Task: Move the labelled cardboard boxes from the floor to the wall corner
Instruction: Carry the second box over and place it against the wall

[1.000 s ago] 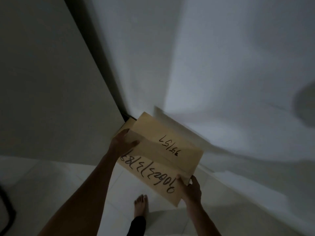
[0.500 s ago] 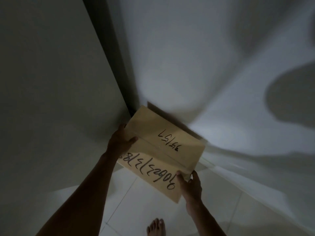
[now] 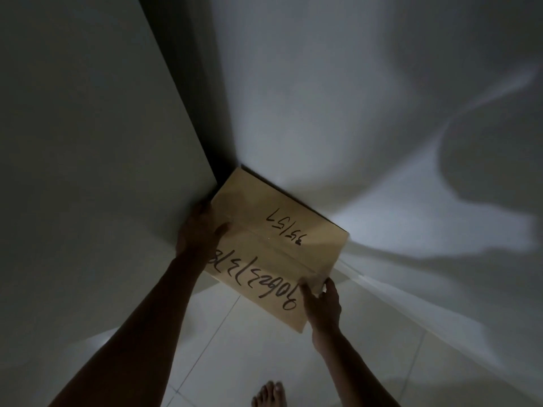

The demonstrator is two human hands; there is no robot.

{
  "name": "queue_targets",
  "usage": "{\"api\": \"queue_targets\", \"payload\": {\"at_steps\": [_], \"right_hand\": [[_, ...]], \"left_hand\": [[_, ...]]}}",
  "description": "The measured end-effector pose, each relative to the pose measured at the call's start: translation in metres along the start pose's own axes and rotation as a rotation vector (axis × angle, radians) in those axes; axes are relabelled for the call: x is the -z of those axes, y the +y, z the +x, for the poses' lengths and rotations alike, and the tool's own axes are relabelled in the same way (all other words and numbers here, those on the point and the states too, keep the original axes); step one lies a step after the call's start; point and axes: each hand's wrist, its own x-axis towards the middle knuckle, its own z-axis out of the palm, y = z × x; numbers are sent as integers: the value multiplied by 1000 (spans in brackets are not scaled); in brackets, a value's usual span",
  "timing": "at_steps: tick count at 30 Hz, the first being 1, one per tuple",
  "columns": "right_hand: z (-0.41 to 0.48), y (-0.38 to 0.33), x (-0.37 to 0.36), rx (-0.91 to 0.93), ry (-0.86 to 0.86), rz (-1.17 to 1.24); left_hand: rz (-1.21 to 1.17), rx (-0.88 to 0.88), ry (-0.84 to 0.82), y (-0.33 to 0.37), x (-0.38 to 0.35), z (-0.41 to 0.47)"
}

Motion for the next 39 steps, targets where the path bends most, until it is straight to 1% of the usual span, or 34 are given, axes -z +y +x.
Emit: {"api": "queue_targets", "payload": {"at_steps": [4, 10, 16, 19, 22, 25, 28, 31, 34, 39], "right_hand": [[7, 1, -11, -14, 35, 11], [7, 3, -21, 11, 85, -28], [3, -5, -32, -27, 124, -55], [4, -5, -32, -2, 84, -122], [8, -7, -26, -3, -8, -188], [11, -16, -10, -13, -88, -221], [-5, -36, 21, 13, -75, -273], [-34, -60, 72, 79, -47, -359], [-74, -77, 138, 90, 17, -416], [-162, -73, 268, 107, 149, -380]], "left_hand": [[56, -15, -1, -1, -6, 5], [195, -122, 14, -9, -14, 5], [293, -229, 8, -22, -21, 5], [349, -238, -34, -28, -23, 4], [400, -221, -95, -26, -20, 2], [371, -217, -181, -17, -14, -13], [313, -257, -232, 4, 2, -47], [298, -244, -280, 46, 27, -93], [286, -311, -275, 105, 54, -143], [283, -453, -265, 208, 92, -250]]}}
